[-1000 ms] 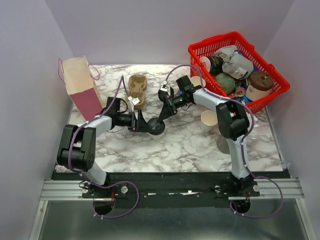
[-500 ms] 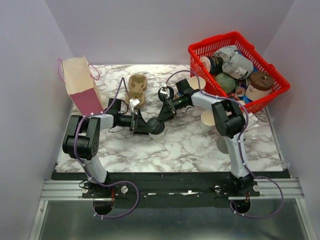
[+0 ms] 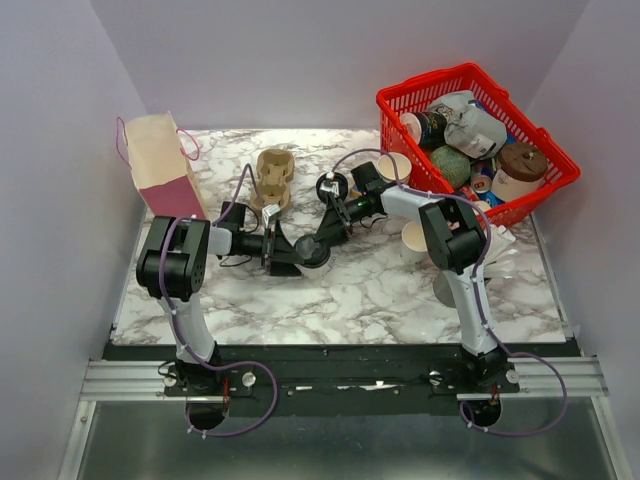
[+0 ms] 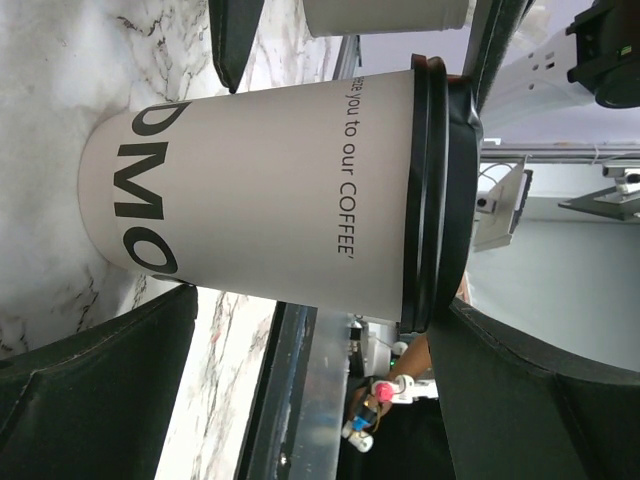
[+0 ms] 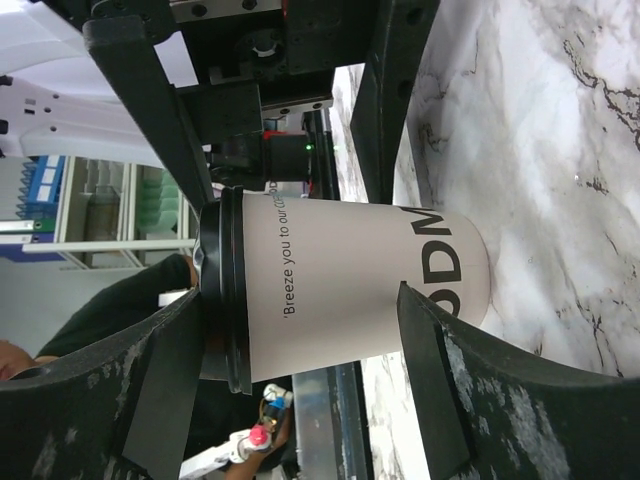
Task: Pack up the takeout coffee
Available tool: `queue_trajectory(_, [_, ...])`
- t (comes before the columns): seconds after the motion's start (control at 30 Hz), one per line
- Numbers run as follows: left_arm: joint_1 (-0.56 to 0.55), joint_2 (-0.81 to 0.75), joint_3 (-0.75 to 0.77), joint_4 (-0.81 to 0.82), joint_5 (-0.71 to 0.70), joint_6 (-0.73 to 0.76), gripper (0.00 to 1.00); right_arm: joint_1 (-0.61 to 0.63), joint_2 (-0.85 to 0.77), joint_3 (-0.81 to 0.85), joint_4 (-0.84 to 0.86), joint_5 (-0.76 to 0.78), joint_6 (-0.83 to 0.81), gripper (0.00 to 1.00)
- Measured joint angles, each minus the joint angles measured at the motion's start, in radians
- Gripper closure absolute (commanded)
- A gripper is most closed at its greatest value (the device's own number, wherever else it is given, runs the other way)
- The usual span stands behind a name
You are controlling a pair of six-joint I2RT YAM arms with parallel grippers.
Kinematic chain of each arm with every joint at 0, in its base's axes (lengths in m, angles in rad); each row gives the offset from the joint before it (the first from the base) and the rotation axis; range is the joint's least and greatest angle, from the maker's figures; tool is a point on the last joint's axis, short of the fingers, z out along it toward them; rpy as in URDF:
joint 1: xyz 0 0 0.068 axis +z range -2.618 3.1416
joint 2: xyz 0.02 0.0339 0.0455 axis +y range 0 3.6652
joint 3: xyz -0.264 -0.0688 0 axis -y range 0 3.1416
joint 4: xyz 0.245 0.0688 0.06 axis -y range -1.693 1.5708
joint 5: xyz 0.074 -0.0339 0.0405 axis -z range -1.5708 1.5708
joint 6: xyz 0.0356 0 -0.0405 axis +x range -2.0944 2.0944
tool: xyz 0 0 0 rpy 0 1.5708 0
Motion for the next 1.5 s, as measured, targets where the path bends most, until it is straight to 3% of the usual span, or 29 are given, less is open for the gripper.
queue_trajectory(0.2, [-0.001, 0.010, 0.008, 0.010, -0.004, -0.027, 0.03, -0.002, 0.003, 0.014, -0.010, 0.004, 0.005, 0.26])
queue_trajectory(0.43, [-0.003, -0.011, 0.030, -0.012, -0.037, -0.015, 0.01, -0.011, -0.006, 0.031, -0.031, 0.035, -0.025, 0.13])
queue_trajectory(0.63, [-0.004, -0.089, 0.084, -0.071, -0.170, 0.054, 0.01, -0.012, -0.039, 0.033, -0.071, 0.113, -0.111, 0.00])
queue_trajectory(1.1, [-0.004, -0.147, 0.272, -0.201, -0.361, 0.141, 0.01, -0.019, -0.056, 0.138, -0.210, 0.199, -0.261, 0.00])
queue_trajectory(1.33, [-0.004, -0.203, 0.433, -0.425, -0.467, 0.366, 0.01, -0.025, -0.080, 0.275, -0.344, 0.260, -0.401, 0.00])
queue_trajectory(1.5, [-0.007, -0.327, 0.400, -0.571, -0.495, 0.579, 0.02, -0.027, -0.142, 0.357, -0.424, 0.311, -0.477, 0.00])
